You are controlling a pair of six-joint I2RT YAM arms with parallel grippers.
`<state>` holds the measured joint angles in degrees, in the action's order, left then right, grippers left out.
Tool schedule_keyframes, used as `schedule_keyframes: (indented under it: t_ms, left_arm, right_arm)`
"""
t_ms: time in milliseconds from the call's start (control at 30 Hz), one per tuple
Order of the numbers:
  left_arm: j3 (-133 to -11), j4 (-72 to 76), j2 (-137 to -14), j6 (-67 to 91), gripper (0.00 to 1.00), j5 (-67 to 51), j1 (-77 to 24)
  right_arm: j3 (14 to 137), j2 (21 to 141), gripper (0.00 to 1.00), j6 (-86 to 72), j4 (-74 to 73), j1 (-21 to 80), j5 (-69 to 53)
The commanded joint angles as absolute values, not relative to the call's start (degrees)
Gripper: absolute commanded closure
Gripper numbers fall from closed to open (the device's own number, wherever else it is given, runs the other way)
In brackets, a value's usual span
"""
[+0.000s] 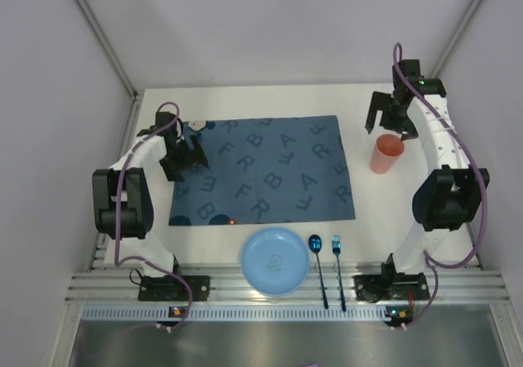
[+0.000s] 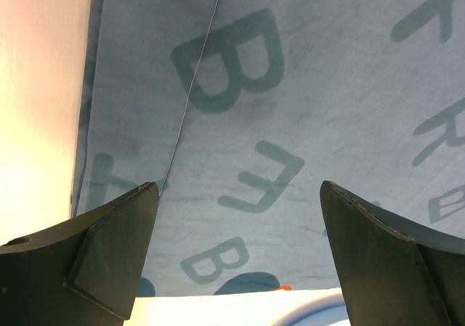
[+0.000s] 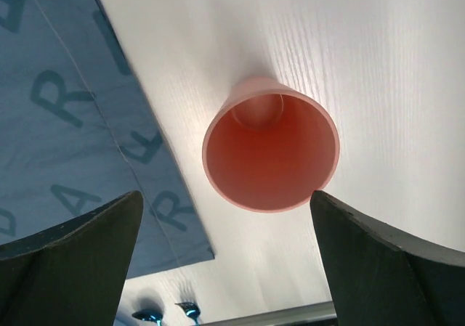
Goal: Set the dinner table for one person
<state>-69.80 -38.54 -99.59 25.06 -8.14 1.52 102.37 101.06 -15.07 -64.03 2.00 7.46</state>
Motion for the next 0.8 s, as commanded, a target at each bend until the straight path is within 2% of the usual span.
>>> schedule_keyframes:
  t_ms: [0,100,267,333,367,400,467,500,533,767]
  left_arm:
    - [-68.12,-36.65,-95.89,24.43,0.02,-8.79,1.67]
    - [-67.50,-36.56,-95.63,24.52,0.02,-8.70,1.85]
    - [-67.06,-36.39,-94.75,24.17,0.02,-8.00,2.11]
    - [-66.54,-36.21,-94.57,24.08,0.02,-7.82,2.20]
    - [-66.27,-36.12,-94.31,24.00,0.02,-7.82,2.37]
    - [-66.01,-35.86,-94.31,23.99,0.02,-7.74,2.29]
    - [-65.48,-35.51,-94.31,23.91,0.02,-7.65,2.55]
    - [-65.39,-35.42,-94.39,23.91,0.02,-7.65,2.55]
    - [-65.39,-35.33,-94.57,23.91,0.02,-7.65,2.64]
    - [-67.23,-34.98,-96.50,24.34,0.02,-8.08,2.64]
  right_arm:
    - [102.21,104.05,0.02,-15.03,-64.34,1.76,5.20]
    - [103.62,107.22,0.06,-14.94,-63.72,2.02,1.15]
    - [103.36,110.04,0.09,-14.06,-63.37,3.69,1.49]
    - [101.43,111.00,0.14,-13.98,-62.58,4.04,2.72]
    - [100.03,111.53,0.19,-13.89,-62.32,4.04,3.07]
    - [99.58,111.79,0.41,-13.71,-61.79,4.13,3.51]
    - [99.40,112.84,0.73,-13.27,-61.70,4.31,3.69]
    - [99.49,113.03,0.94,-13.18,-61.79,4.48,4.30]
    - [99.84,113.11,1.00,-13.01,-61.96,4.57,4.39]
    - [111.68,111.45,1.00,-13.97,-68.29,10.18,11.77]
